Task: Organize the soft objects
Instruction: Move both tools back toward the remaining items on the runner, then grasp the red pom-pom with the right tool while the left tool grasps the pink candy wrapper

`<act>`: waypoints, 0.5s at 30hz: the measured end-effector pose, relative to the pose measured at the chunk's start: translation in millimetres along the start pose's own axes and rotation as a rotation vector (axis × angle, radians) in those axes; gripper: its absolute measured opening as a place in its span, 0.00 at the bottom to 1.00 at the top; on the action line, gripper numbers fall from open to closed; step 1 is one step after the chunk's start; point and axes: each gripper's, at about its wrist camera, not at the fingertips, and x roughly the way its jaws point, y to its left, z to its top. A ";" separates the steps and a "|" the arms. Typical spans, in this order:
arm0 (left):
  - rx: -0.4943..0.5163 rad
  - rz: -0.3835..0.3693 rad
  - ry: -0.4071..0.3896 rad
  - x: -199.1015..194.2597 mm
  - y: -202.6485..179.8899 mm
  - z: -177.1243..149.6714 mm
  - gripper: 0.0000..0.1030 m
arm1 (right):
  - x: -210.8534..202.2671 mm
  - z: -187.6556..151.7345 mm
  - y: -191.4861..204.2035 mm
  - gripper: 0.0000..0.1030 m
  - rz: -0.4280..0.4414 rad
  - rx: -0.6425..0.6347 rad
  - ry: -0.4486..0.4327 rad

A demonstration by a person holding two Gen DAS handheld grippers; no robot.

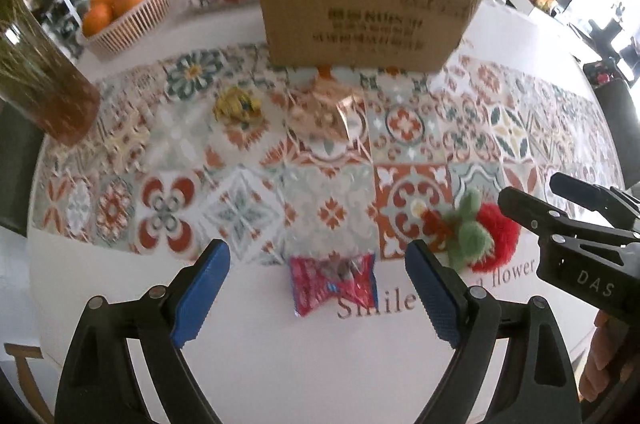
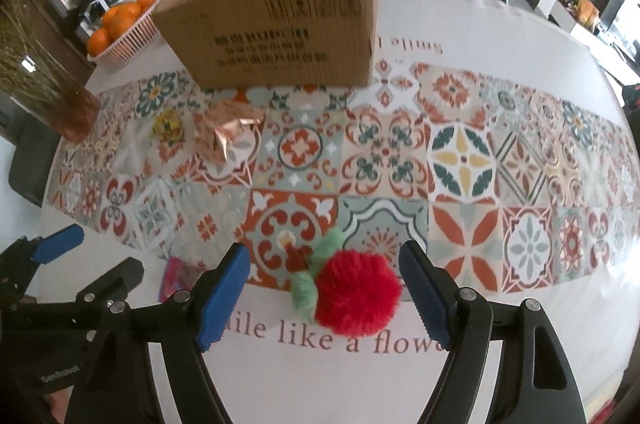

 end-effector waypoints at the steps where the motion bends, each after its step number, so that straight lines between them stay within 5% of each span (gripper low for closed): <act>1: -0.002 -0.009 0.015 4.0 -0.7 -2.0 0.87 | 3.7 -2.0 -1.6 0.75 -0.001 0.005 0.013; 15: -0.031 -0.038 0.188 61.9 -5.1 -25.2 0.87 | 50.5 -21.7 -9.6 0.75 -0.012 0.023 0.134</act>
